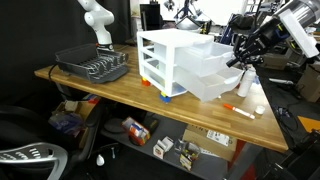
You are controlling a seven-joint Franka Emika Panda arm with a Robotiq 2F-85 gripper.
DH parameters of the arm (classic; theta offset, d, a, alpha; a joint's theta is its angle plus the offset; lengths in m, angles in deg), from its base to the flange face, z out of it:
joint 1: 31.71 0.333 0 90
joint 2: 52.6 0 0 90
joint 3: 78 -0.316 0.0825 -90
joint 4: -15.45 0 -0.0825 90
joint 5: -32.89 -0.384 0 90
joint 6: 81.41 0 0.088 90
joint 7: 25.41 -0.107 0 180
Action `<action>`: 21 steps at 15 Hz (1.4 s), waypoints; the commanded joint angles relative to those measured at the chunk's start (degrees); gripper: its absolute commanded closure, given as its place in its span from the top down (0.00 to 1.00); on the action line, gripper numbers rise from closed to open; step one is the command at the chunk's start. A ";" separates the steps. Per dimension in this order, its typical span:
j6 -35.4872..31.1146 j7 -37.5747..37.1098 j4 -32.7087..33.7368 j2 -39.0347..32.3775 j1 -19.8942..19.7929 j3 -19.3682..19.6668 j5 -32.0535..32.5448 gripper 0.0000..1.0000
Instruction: Close the topmost drawer
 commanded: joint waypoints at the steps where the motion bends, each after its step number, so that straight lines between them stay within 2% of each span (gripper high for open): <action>1: -2.56 2.53 3.80 -4.82 0.33 -0.64 0.20 0.00; 15: -2.19 5.36 14.37 -14.25 0.01 -0.55 2.83 0.00; 21: -1.02 4.19 20.77 -19.09 -0.16 0.16 10.31 0.00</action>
